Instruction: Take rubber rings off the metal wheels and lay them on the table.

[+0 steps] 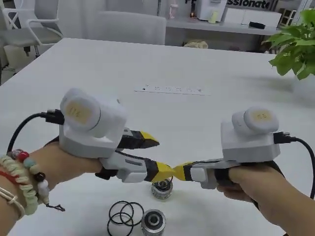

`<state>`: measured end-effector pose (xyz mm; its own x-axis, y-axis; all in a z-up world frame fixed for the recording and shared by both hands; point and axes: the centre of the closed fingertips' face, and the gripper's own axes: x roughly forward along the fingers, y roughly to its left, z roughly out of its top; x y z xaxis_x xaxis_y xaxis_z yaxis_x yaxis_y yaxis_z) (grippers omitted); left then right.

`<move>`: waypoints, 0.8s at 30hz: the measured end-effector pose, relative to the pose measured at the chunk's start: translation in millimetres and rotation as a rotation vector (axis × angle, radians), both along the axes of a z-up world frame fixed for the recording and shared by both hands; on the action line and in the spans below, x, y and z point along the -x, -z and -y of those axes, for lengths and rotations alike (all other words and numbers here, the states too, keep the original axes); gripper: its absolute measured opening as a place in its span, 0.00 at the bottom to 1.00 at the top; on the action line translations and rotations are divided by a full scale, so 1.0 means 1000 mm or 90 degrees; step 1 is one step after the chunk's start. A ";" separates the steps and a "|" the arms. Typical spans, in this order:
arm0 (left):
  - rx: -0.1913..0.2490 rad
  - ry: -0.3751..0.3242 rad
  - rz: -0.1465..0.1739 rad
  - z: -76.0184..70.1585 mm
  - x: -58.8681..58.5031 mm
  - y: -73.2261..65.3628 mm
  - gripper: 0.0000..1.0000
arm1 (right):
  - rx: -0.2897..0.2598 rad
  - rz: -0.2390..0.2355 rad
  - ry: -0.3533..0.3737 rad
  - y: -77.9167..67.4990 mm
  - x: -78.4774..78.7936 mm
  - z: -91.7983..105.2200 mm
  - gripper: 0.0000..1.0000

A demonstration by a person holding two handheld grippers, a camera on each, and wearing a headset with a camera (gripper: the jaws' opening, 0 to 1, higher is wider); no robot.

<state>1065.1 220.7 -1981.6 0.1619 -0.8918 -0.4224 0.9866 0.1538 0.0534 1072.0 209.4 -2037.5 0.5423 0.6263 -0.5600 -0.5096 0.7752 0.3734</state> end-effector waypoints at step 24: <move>0.036 0.003 0.081 -0.084 0.045 -0.092 0.79 | -0.043 0.055 -0.027 -0.038 0.001 -0.018 0.00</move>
<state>1020.1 304.5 -1889.3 0.2071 -0.9144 -0.3478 0.9732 0.1561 0.1689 1070.8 227.8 -1999.4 0.5581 0.6849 -0.4685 -0.5742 0.7263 0.3778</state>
